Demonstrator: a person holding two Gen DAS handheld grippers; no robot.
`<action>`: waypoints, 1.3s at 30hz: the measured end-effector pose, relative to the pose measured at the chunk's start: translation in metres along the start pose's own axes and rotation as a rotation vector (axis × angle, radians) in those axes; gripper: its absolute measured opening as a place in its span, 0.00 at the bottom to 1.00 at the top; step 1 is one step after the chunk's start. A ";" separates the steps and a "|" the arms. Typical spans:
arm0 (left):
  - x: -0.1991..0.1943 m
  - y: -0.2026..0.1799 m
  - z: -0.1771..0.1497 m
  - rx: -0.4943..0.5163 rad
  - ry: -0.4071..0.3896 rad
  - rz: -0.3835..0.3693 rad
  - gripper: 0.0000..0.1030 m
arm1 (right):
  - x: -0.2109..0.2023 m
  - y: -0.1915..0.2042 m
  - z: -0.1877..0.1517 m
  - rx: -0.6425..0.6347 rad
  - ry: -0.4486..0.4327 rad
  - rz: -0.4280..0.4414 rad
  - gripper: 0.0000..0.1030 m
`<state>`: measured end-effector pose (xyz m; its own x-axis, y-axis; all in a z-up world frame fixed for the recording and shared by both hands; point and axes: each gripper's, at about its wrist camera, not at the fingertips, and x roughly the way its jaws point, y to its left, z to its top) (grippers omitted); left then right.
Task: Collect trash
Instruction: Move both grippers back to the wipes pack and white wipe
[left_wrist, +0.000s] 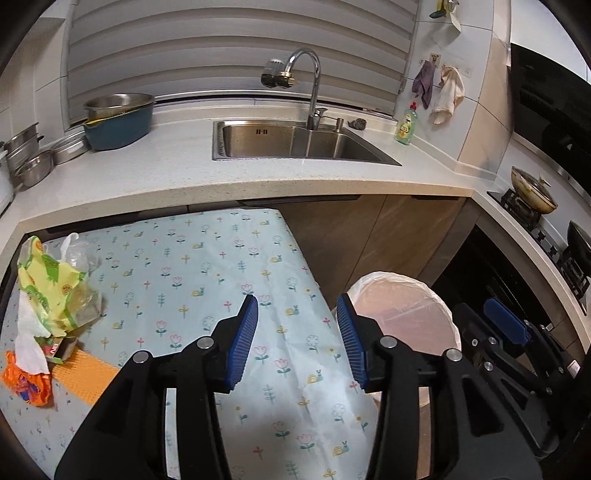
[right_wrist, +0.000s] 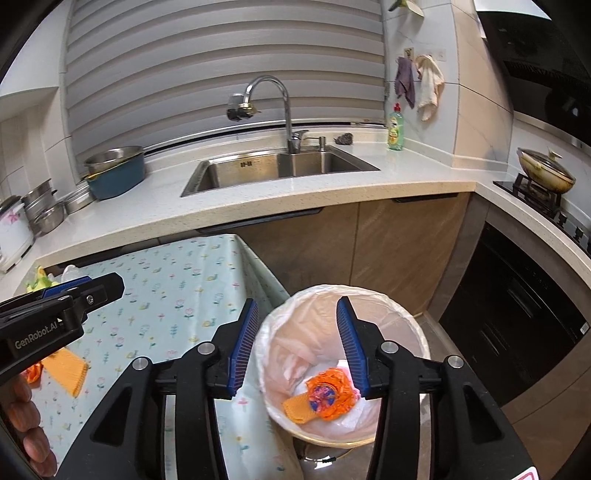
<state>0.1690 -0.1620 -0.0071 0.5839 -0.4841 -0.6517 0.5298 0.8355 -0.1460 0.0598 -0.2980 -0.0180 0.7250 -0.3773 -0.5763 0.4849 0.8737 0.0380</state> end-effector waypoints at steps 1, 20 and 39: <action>-0.003 0.006 0.000 -0.007 -0.003 0.011 0.41 | -0.001 0.007 0.000 -0.008 -0.002 0.008 0.46; -0.062 0.148 -0.024 -0.172 -0.035 0.248 0.63 | -0.024 0.139 -0.007 -0.152 0.001 0.188 0.52; -0.093 0.280 -0.057 -0.290 0.003 0.429 0.68 | -0.019 0.284 -0.020 -0.275 0.052 0.355 0.52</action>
<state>0.2282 0.1318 -0.0295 0.7089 -0.0814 -0.7006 0.0500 0.9966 -0.0652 0.1741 -0.0361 -0.0123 0.7942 -0.0295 -0.6069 0.0574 0.9980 0.0267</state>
